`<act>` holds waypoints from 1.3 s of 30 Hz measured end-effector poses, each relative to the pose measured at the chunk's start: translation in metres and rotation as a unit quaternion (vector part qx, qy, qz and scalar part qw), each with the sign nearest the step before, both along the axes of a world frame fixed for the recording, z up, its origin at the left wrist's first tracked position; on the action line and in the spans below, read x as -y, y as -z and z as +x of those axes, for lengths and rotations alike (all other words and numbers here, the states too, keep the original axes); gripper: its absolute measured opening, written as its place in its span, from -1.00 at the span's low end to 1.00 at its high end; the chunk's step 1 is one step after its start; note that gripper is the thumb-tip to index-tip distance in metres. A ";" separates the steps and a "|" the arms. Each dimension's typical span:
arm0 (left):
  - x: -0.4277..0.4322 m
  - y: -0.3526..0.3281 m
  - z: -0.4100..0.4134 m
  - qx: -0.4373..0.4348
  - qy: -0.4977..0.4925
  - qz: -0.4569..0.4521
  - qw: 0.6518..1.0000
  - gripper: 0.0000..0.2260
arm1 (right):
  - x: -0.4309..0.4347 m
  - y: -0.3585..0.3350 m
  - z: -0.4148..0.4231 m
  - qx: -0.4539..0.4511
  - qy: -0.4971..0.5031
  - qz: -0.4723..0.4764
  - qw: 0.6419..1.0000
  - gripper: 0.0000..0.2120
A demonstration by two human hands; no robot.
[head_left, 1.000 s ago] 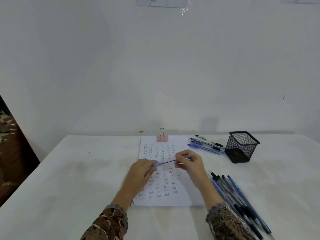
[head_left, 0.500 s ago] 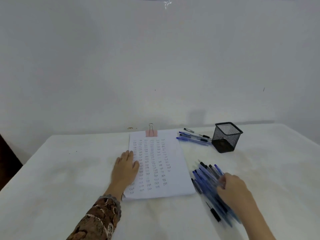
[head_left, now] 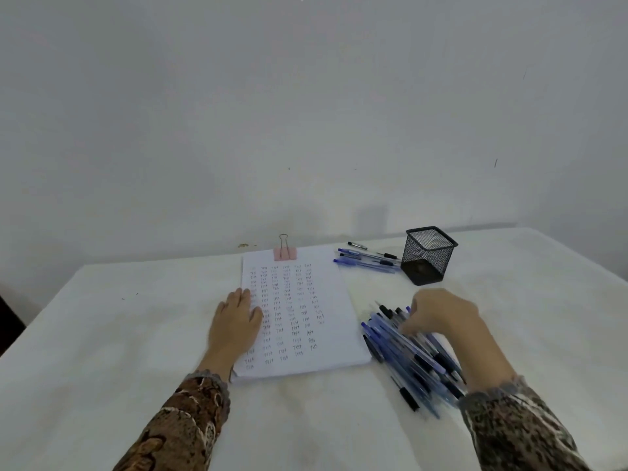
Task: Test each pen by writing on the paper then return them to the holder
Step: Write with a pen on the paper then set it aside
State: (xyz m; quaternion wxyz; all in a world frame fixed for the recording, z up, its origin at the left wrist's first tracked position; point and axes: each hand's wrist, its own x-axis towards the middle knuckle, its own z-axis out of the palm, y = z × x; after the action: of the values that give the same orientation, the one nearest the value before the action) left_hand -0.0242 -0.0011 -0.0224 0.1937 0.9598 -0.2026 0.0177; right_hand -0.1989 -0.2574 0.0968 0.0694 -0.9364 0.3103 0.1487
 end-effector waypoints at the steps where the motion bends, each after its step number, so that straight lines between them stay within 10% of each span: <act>1: 0.000 0.000 0.000 0.001 0.001 -0.001 1.000 -0.52 | 0.005 -0.007 0.010 0.032 -0.004 0.007 0.999 -0.62; 6: 0.000 -0.001 0.000 0.006 0.001 0.000 1.000 -0.53 | 0.020 -0.003 0.092 0.143 -0.072 0.024 0.987 -0.71; 12: 0.001 -0.004 -0.002 -0.011 -0.003 -0.003 1.000 -0.52 | 0.048 0.064 0.137 0.054 -0.127 0.013 0.990 -0.47; 20: 0.001 -0.006 -0.004 -0.008 -0.006 -0.002 1.000 -0.53 | 0.050 0.075 0.149 0.091 -0.189 -0.086 0.974 -0.76; 24: 0.000 -0.006 -0.004 -0.008 -0.007 -0.005 1.000 -0.53 | 0.048 0.061 0.147 0.234 -0.177 0.087 0.952 -0.77; 26: 0.000 -0.004 -0.002 -0.002 -0.006 0.002 1.000 -0.53 | 0.033 0.042 0.143 0.378 -0.105 0.349 0.851 -0.82; 28: 0.001 -0.003 0.000 0.000 -0.005 0.005 1.000 -0.53 | 0.012 0.023 0.135 0.441 -0.033 0.597 0.669 -0.79; 31: 0.000 0.000 0.002 0.002 -0.001 0.013 1.000 -0.52 | -0.017 0.012 0.124 0.435 0.024 0.771 0.464 -0.50; 35: -0.001 0.000 0.001 0.006 -0.001 0.004 1.000 -0.53 | -0.041 0.038 0.114 0.490 0.083 0.817 0.292 -0.71; 39: -0.001 0.000 0.001 0.010 -0.002 -0.005 1.000 -0.53 | -0.058 0.063 0.112 0.470 0.154 0.844 0.205 -0.54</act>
State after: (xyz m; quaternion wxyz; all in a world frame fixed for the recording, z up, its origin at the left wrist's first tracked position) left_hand -0.0236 -0.0001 -0.0221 0.1967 0.9589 -0.2027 0.0285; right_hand -0.0873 -0.1998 0.0337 0.9737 -0.1556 0.0500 -0.1586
